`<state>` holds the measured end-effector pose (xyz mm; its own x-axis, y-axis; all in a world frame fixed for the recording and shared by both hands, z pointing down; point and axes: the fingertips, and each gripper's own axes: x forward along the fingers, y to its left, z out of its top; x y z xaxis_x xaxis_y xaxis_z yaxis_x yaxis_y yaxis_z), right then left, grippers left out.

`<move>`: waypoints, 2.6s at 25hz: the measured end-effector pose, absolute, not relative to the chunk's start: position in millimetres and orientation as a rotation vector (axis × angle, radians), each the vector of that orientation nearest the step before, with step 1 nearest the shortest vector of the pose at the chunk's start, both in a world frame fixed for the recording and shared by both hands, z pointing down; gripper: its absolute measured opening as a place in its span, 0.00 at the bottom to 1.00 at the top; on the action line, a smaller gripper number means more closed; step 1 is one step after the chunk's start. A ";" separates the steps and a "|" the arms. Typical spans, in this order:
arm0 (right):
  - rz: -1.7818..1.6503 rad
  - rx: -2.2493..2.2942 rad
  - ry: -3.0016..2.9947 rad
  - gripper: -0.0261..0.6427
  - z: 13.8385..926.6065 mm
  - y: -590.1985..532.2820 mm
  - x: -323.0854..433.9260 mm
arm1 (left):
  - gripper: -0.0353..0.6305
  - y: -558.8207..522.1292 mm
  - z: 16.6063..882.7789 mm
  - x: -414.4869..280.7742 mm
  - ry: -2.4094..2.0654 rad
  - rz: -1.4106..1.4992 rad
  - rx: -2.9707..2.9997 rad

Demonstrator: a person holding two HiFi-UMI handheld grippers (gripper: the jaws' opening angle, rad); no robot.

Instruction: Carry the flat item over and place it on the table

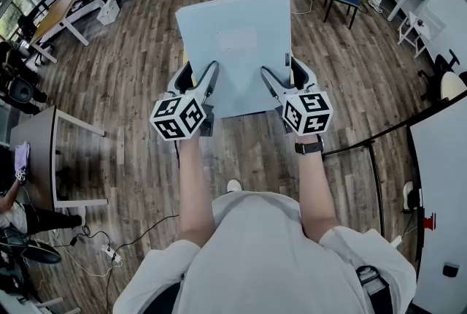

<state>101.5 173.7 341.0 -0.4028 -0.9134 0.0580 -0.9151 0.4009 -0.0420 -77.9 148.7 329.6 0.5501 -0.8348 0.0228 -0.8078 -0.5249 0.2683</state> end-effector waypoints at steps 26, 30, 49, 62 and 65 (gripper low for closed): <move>0.132 1.698 -2.595 0.55 358.4 102.3 49.3 | 0.52 77.1 344.2 -120.0 -1.292 -0.141 2.579; 0.189 1.698 -2.563 0.55 366.0 92.1 34.0 | 0.52 67.2 350.0 -133.7 -1.285 -0.099 2.570; 0.399 1.570 -2.556 0.55 418.2 -42.7 40.6 | 0.52 -58.1 400.5 -127.0 -1.331 -0.021 2.437; 0.396 1.460 -2.637 0.55 404.3 -193.6 80.6 | 0.52 -192.1 384.0 -87.9 -1.453 -0.013 2.394; 0.411 1.444 -2.635 0.55 410.8 -216.7 94.1 | 0.52 -215.3 392.0 -74.5 -1.456 -0.006 2.369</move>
